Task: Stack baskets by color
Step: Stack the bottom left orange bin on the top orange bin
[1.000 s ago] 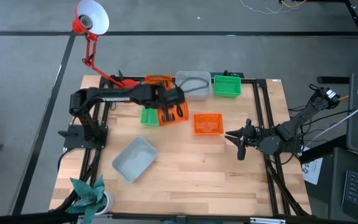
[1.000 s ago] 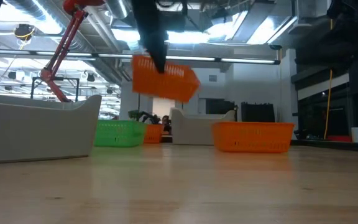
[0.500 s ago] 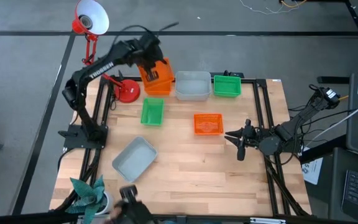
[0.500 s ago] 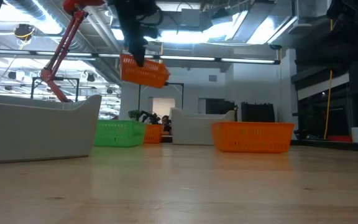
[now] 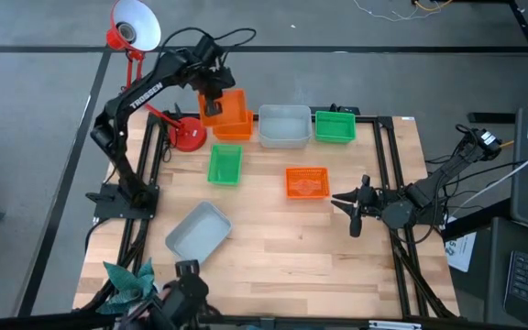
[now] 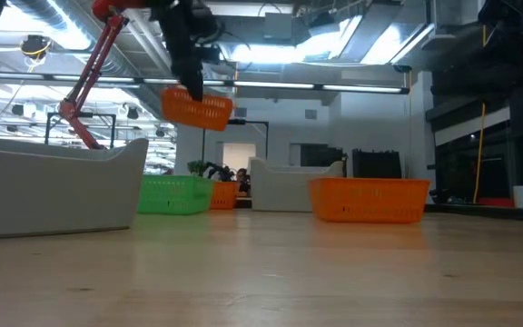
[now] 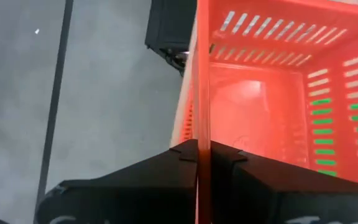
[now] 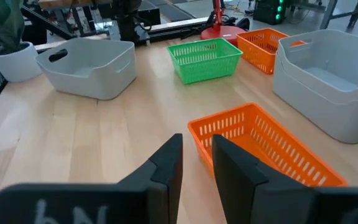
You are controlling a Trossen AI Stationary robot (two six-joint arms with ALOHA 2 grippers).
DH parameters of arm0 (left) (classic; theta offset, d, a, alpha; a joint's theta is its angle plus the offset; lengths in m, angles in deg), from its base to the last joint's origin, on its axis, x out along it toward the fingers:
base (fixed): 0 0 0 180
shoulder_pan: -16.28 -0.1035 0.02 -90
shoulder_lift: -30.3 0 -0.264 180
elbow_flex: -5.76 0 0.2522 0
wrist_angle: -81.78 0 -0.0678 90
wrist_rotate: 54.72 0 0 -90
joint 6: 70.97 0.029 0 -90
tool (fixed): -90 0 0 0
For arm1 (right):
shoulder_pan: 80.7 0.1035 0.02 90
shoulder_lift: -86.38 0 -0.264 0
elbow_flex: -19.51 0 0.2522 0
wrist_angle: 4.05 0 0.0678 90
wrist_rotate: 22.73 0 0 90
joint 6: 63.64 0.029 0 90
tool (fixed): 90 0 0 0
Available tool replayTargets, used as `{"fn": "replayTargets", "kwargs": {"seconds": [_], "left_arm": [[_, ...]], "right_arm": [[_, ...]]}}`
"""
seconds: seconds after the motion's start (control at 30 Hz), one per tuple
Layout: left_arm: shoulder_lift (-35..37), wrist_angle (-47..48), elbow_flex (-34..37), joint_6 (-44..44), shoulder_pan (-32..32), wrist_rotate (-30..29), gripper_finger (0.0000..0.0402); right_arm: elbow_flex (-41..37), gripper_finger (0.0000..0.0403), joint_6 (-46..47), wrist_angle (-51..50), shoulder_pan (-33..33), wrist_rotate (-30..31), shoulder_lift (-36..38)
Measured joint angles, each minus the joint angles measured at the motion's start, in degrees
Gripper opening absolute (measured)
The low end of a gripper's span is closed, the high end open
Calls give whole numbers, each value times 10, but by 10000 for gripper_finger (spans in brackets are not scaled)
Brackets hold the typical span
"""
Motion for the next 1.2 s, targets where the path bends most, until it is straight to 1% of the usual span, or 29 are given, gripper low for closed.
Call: {"fn": "replayTargets", "kwargs": {"seconds": [0.07,0.2,0.27,0.47,0.67,0.97,1.07,1.2], "left_arm": [[-16,-16,0,2,-13,9,0],[-61,-31,0,-4,-40,92,0],[-86,-31,0,-5,-45,111,0],[-141,-29,0,18,-37,94,0],[-177,-40,0,33,-32,59,0],[-180,-78,0,56,-11,57,1],[-180,-77,0,58,0,52,10],[-180,-77,0,57,8,33,33]], "right_arm": [[0,86,0,0,0,0,0],[0,86,0,0,0,-8,0],[0,86,-1,0,0,-21,0],[0,86,-1,-5,0,-30,0],[0,86,-1,-7,0,-30,0],[0,86,-1,-9,0,-36,0],[0,86,-1,-9,0,-58,0],[0,86,1,-9,0,-73,0]]}}
